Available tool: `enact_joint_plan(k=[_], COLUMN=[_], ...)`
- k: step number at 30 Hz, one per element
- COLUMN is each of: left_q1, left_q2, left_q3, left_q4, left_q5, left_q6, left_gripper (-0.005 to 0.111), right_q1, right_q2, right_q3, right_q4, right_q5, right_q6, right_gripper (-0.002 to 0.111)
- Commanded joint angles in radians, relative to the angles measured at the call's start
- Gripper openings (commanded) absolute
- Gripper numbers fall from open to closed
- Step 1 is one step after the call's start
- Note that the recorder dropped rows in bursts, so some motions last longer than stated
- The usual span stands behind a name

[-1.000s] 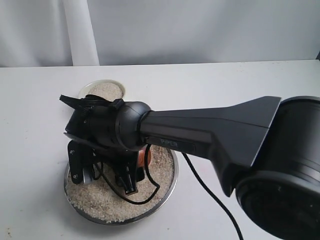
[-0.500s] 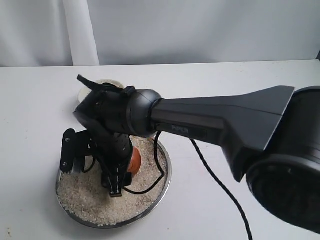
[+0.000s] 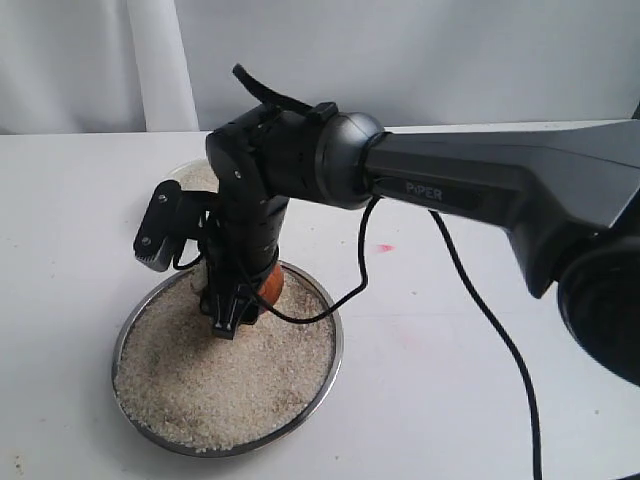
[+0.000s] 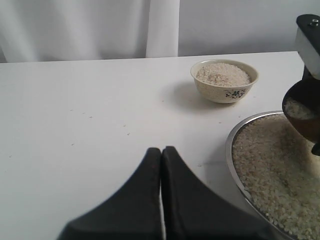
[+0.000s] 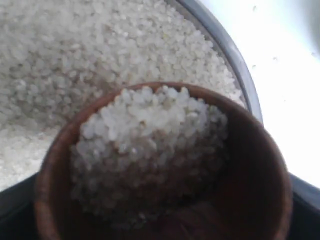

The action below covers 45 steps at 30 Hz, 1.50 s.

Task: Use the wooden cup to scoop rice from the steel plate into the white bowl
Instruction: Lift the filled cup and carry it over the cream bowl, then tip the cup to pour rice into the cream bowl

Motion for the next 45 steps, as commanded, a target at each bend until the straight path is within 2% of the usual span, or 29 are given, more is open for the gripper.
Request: enact_joint_plan(k=[1, 14, 23, 29, 34, 45], left_q1=[-0.006, -0.006, -0.006, -0.006, -0.006, -0.006], left_q2=[-0.003, -0.003, -0.003, -0.003, -0.003, -0.003], left_q3=[0.002, 0.002, 0.002, 0.002, 0.002, 0.002], left_q4=[0.001, 0.001, 0.001, 0.001, 0.001, 0.001], left_q5=[-0.014, -0.014, -0.014, -0.014, -0.014, -0.014], left_q6=[-0.002, 0.0, -0.002, -0.002, 0.0, -0.002], left_gripper=[0.0, 0.0, 0.0, 0.0, 0.0, 0.0], right_q1=[-0.028, -0.039, -0.039, -0.039, -0.044, -0.064], right_q2=[-0.019, -0.019, -0.017, -0.017, -0.017, 0.074], right_q3=[0.005, -0.001, -0.18, -0.307, -0.327, -0.327], right_q4=[0.048, 0.104, 0.078, -0.187, -0.453, -0.577], right_q5=[-0.033, -0.208, -0.214, -0.214, -0.204, -0.254], right_q6=[-0.003, -0.029, -0.007, 0.171, 0.303, 0.352], right_gripper=[0.0, 0.0, 0.0, 0.0, 0.0, 0.0])
